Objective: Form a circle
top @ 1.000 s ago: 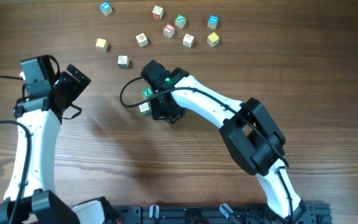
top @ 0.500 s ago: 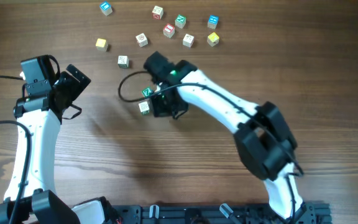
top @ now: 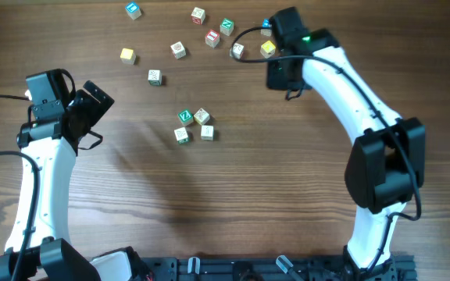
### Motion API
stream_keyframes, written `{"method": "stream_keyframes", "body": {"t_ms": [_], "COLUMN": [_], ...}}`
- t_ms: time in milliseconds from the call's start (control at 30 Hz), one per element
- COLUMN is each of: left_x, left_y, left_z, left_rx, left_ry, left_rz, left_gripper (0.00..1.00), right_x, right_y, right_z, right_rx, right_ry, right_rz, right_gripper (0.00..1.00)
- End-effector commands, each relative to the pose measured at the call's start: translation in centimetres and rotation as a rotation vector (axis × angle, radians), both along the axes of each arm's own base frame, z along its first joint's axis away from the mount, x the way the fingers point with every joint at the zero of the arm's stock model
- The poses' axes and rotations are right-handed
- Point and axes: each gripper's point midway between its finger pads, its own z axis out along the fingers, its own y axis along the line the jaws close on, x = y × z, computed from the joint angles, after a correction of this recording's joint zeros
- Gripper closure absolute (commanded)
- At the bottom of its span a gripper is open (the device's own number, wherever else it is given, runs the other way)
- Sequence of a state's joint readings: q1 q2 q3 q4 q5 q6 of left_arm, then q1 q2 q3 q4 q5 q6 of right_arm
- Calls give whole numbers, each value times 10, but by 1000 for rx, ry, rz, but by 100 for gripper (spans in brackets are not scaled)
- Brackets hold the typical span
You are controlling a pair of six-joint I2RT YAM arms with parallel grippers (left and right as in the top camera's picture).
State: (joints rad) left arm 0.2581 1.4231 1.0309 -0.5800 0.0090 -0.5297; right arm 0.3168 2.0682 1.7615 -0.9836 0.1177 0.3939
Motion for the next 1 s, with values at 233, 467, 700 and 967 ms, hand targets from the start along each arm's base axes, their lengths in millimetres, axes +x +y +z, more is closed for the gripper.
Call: {"method": "stream_keyframes", "body": {"t_ms": [233, 467, 700, 967], "left_x": [1, 16, -8, -37], "left_y": [2, -50, -113, -153], "left_z": [2, 13, -13, -41], "left_rx": [-2, -200, -245, -1], "left_ry": [-7, -100, 65, 257], "left_rz": [9, -224, -388, -501], "left_gripper": [0, 14, 13, 42], "right_x": [47, 64, 64, 64], "right_y": [-115, -114, -114, -114], "right_z": [22, 30, 30, 30], "right_rx": [-70, -53, -53, -53], "right_ry": [-152, -231, -232, -231], "right_rz": [-229, -232, -232, -232], "right_gripper": [0, 0, 0, 0]}}
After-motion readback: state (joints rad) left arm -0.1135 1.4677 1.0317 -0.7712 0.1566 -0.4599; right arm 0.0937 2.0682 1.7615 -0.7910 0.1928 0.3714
